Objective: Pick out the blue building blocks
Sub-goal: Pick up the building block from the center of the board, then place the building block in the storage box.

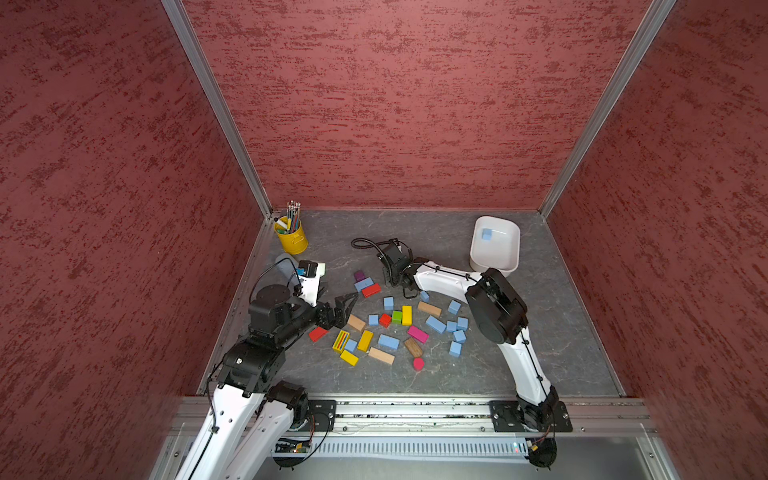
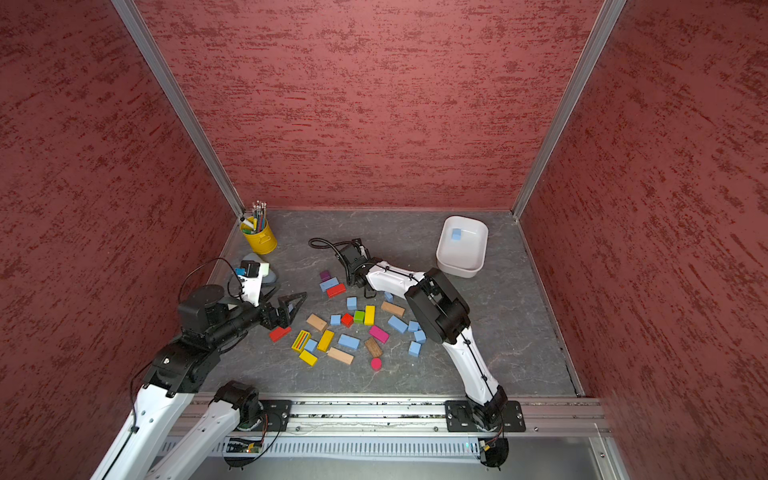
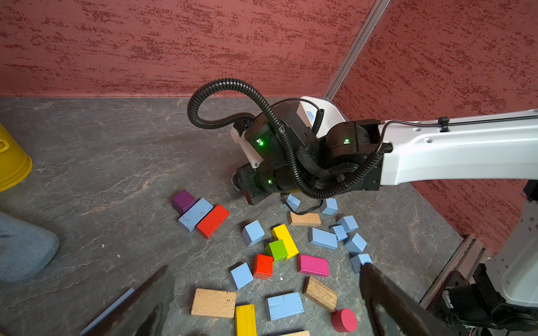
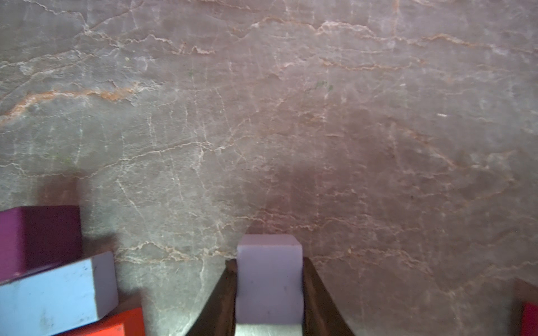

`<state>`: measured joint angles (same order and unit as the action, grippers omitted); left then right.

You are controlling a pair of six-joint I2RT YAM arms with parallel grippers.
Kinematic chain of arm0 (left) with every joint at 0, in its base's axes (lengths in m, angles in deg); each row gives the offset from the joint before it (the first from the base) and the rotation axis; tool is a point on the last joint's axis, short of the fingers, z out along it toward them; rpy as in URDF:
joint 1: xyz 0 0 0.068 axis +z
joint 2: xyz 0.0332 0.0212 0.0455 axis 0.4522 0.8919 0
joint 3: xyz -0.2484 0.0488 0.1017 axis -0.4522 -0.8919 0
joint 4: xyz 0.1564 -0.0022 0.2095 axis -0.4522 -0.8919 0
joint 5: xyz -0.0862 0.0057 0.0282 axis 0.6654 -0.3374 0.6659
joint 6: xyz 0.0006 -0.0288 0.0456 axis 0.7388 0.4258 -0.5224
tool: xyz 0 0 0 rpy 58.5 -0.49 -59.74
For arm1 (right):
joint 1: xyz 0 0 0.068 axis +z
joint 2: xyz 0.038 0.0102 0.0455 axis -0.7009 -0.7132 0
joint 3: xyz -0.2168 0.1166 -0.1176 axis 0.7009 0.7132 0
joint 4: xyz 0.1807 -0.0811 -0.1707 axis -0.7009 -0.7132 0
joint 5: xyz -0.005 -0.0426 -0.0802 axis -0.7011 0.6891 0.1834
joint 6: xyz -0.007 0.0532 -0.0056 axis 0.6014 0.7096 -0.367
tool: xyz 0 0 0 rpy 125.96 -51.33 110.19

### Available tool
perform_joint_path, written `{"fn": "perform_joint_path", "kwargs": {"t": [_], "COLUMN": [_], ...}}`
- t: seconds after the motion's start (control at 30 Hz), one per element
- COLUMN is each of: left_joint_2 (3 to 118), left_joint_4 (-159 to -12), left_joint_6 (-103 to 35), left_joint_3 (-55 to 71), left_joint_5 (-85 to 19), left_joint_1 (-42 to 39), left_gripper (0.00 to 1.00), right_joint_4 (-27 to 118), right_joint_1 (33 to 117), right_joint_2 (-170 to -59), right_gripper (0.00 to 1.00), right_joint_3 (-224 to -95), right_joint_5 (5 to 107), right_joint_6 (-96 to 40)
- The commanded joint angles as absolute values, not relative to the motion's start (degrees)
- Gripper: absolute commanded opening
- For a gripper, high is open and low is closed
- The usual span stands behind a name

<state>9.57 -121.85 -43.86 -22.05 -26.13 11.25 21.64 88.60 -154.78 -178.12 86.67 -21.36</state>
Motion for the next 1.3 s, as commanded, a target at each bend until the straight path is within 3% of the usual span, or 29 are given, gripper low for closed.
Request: {"fn": "perform_joint_path", "kwargs": {"t": [0.0, 0.6, 1.27], "left_joint_2": [9.07, 8.72, 8.46], "left_joint_4": [-120.60, -120.60, -120.41], "left_joint_6": [-43.49, -43.44, -43.41], "left_joint_3": [-22.61, -22.68, -22.69], "left_joint_5": [-25.60, -25.54, -25.16], "left_joint_1": [11.68, 11.68, 11.77], "left_gripper": [1.00, 1.00, 0.99], "right_joint_4": [22.09, 21.09, 25.31], "right_joint_1": [88.78, 82.39, 62.35], "right_joint_2": [-149.68, -134.78, -125.76], "right_gripper": [0.13, 0.11, 0.11], "right_joint_3": [-179.51, -175.15, -162.48], "right_joint_5": [89.27, 94.30, 89.87], "right_joint_6": [-22.19, -26.52, -29.75]}}
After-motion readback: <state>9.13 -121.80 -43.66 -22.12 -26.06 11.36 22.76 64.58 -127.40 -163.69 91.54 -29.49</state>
